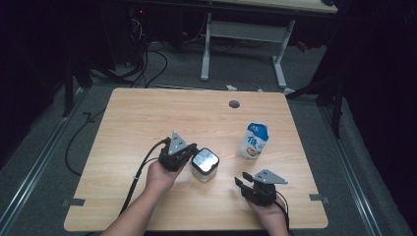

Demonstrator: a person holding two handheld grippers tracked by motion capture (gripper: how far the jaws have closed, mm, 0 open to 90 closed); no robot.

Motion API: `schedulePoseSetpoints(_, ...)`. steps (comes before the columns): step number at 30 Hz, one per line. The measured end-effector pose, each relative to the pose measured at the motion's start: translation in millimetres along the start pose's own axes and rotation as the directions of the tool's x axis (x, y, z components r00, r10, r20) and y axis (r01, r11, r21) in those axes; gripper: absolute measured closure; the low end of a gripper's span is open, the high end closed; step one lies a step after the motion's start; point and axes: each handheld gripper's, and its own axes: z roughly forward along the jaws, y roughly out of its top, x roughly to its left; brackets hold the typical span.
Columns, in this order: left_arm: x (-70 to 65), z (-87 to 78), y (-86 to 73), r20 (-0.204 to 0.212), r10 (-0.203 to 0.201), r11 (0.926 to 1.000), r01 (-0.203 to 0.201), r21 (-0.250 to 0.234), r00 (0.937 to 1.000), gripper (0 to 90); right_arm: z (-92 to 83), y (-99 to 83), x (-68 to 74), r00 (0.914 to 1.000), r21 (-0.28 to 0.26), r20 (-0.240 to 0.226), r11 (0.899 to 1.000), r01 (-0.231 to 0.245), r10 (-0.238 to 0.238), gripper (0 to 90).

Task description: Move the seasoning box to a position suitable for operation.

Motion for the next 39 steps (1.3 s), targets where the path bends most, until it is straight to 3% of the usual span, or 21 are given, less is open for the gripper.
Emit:
schedulePoseSetpoints(18, 0.9, 0.3, -2.7, 0.001, -0.007, 0.9998, 0.007, -0.017, 1.0000, 90.0, 1.5, 0.0, 2.8, 1.0000, 0.004, -0.004, 1.000, 0.003, -0.003, 59.4)
schedulePoseSetpoints(25, 0.4, 0.2, -4.2, -0.002, -0.013, 0.9995, 0.013, -0.027, 0.9999, 90.0, 4.5, 3.4, 10.0, 0.9995, -0.022, -0.001, 0.999, 0.030, -0.030, 70.4)
schedulePoseSetpoints(39, -1.0, 1.7, -5.0, -0.007, -0.002, 0.9993, 0.001, -0.038, 1.0000, 90.0, 11.7, 18.5, 20.7, 0.9982, -0.067, 0.009, 0.996, 0.059, -0.059, 77.0)
